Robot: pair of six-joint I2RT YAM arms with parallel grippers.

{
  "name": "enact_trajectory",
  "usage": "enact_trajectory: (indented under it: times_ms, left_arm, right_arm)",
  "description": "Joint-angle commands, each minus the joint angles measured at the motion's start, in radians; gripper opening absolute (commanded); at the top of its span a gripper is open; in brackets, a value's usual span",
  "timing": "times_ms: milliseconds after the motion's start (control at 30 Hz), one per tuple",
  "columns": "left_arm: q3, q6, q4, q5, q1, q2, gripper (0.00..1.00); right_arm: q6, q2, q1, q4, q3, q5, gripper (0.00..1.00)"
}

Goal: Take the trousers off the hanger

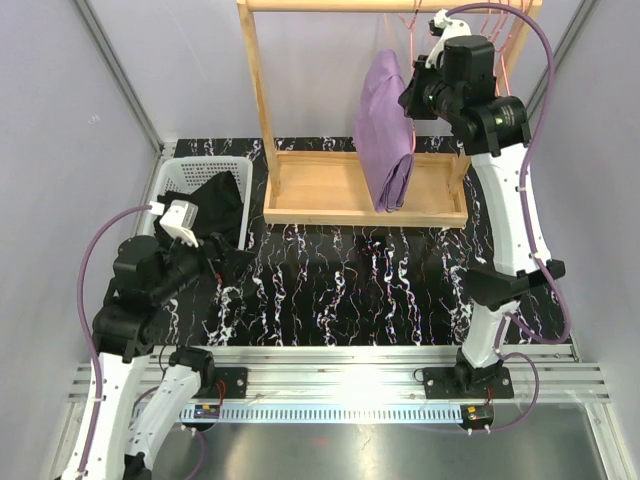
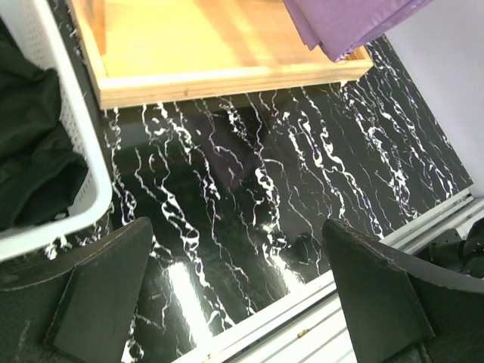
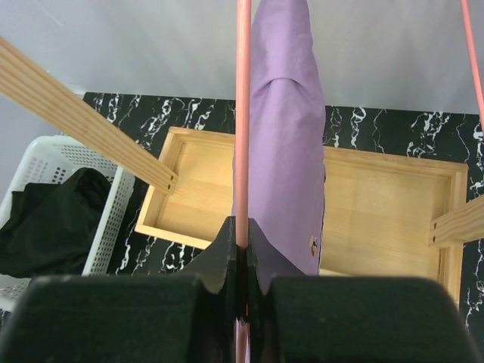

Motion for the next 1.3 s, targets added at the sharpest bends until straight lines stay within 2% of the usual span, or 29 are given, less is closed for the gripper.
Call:
enact_trajectory:
  times_ms: [0, 167, 300, 400, 433, 533, 800, 867, 1000, 1067, 1100, 1200, 1267]
  left_arm:
    - [-0.01, 0.001, 0.116, 0.039, -0.019, 0.029, 0.99]
    - [-0.019, -0.002, 0.177, -0.003, -0.092, 0.061, 0.99]
    - [-0.004, 0.007, 0.194, -0.101, -0.186, 0.099, 0.99]
    - [0.028, 0.012, 0.229, -0.21, -0.318, 0.139, 0.99]
    - [0.042, 0.018, 0.234, -0.242, -0.394, 0.161, 0.99]
    - [0.123, 0.041, 0.235, -0.355, -0.531, 0.243, 0.99]
    - [0.286, 0.081, 0.376, -0.484, -0.769, 0.391, 0.99]
    - [0.303, 0.102, 0.45, -0.479, -0.813, 0.432, 0.99]
    - [0.35, 0.163, 0.568, -0.578, -0.959, 0.513, 0.99]
    - [0.386, 0.199, 0.617, -0.632, -0.999, 0.575, 0.99]
    - [0.401, 0.205, 0.631, -0.713, -1.029, 0.595, 0.99]
    - [0.488, 0.177, 0.605, -0.842, -1.05, 0.69, 0.99]
    - [0.528, 0.17, 0.596, -0.852, -1.056, 0.722, 0.99]
  right_arm:
    - [0.019, -0.121, -0.005, 0.153, 0.015, -0.034, 0.0]
    - [0.014, -0.127, -0.005, 0.141, 0.045, -0.049, 0.0]
    - [0.037, -0.148, -0.005, 0.115, 0.041, -0.052, 0.0]
    - [0.059, -0.194, -0.003, 0.101, -0.01, -0.052, 0.0]
    - [0.078, -0.233, -0.003, 0.095, -0.06, -0.052, 0.0]
    - [0.094, -0.318, -0.003, 0.115, -0.167, -0.052, 0.0]
    - [0.099, -0.395, -0.003, 0.044, -0.183, -0.113, 0.0]
    - [0.118, -0.42, -0.003, 0.033, -0.215, -0.129, 0.0]
    - [0.186, -0.503, -0.002, 0.079, -0.338, -0.163, 0.0]
    - [0.21, -0.552, -0.003, 0.099, -0.401, -0.155, 0.0]
    - [0.233, -0.569, -0.003, 0.113, -0.416, -0.146, 0.0]
    - [0.266, -0.616, -0.002, 0.13, -0.467, -0.097, 0.0]
    - [0.28, -0.638, -0.002, 0.13, -0.482, -0.074, 0.0]
